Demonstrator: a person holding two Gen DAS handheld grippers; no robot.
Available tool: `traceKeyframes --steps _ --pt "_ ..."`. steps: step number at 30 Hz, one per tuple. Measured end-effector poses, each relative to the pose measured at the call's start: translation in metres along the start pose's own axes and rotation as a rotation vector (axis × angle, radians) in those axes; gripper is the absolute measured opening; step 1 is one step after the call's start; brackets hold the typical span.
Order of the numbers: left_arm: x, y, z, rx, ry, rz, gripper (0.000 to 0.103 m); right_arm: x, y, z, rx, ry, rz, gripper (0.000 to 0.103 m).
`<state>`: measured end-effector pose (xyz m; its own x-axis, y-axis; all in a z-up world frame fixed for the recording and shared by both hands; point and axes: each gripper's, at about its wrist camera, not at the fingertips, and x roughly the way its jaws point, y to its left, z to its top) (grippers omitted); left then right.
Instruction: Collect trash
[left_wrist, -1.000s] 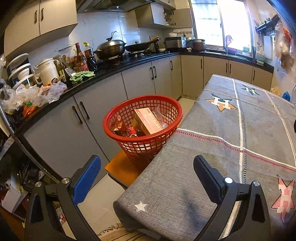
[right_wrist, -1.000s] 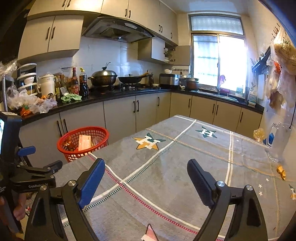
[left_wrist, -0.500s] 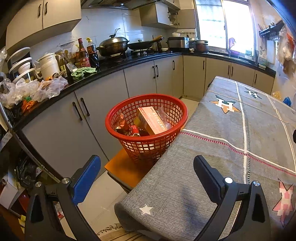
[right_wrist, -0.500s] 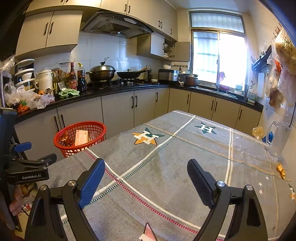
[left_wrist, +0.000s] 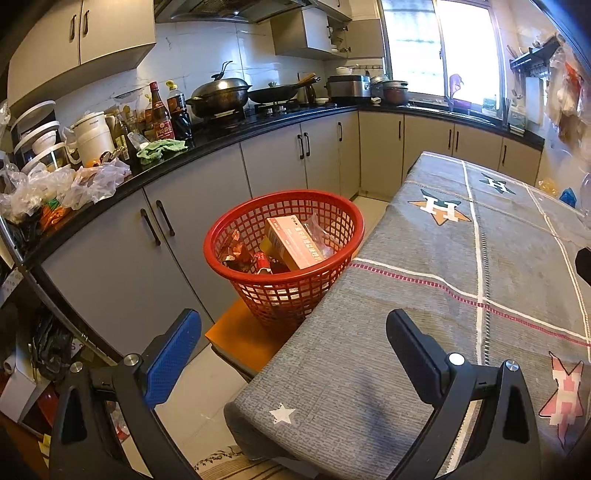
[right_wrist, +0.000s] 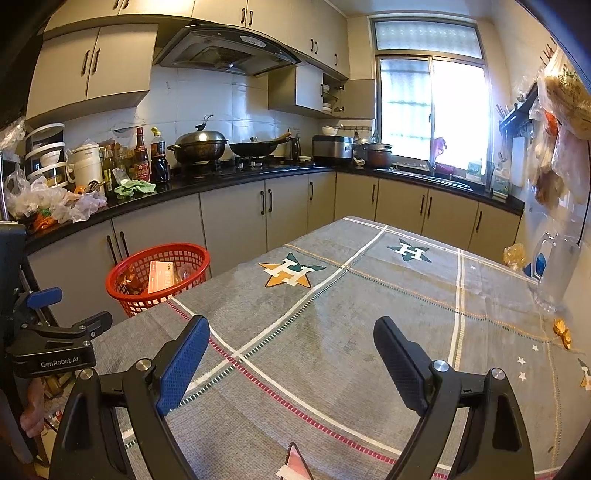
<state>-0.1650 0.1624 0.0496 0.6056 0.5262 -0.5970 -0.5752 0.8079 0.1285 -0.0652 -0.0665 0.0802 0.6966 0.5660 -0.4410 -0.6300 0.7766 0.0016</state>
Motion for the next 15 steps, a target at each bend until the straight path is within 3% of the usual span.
traceKeyframes --steps 5,9,12,15 --pt "-0.002 -0.01 0.005 0.027 -0.012 -0.021 0.1 -0.003 -0.014 0.001 0.064 0.029 0.004 0.093" --pt "-0.004 -0.036 0.017 0.069 -0.028 -0.072 0.1 -0.017 -0.043 -0.008 0.125 0.067 -0.105 0.093" --pt "-0.004 -0.067 0.025 0.1 -0.003 -0.21 0.1 -0.036 -0.077 -0.022 0.204 0.105 -0.234 0.093" --pt "0.001 -0.121 0.026 0.177 0.059 -0.372 0.1 -0.048 -0.109 -0.038 0.264 0.19 -0.435 0.097"
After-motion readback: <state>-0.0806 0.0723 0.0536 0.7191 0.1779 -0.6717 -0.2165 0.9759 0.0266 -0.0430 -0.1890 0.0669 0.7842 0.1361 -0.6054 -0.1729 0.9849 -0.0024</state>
